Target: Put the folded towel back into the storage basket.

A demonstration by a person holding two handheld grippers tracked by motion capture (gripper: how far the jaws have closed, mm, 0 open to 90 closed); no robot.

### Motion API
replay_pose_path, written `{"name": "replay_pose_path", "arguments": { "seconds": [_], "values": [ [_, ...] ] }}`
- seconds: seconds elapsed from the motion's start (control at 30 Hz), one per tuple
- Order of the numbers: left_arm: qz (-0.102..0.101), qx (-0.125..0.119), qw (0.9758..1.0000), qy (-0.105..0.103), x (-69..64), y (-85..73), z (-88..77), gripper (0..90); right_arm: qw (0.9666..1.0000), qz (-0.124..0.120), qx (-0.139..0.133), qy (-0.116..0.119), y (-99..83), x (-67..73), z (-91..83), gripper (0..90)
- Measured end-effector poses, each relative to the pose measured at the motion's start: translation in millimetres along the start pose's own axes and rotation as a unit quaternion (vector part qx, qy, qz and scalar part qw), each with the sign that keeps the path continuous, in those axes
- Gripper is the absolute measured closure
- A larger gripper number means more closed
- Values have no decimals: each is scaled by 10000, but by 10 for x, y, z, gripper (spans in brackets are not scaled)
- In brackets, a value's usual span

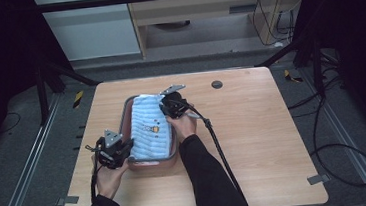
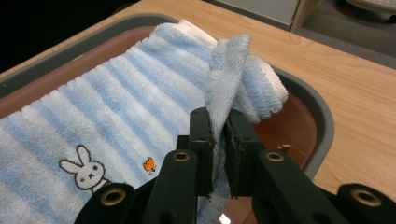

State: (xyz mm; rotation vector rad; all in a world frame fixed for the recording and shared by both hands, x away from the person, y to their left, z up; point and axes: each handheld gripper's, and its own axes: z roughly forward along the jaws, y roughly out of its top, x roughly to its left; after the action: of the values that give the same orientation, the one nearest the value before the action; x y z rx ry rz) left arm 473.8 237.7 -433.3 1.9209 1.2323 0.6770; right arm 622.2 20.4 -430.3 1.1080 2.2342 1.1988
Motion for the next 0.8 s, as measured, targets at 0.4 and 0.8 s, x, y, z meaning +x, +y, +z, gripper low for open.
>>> {"name": "replay_pose_path", "arguments": {
  "seconds": [0.4, 0.8],
  "values": [
    [-98, 69, 9999, 48, 28, -21, 26, 811, 9994, -96, 323, -64, -53, 3, 89, 735],
    [-184, -289, 9994, 23, 84, 44, -132, 710, 9997, -40, -207, -116, 46, -25, -203, 539]
  ]
}}
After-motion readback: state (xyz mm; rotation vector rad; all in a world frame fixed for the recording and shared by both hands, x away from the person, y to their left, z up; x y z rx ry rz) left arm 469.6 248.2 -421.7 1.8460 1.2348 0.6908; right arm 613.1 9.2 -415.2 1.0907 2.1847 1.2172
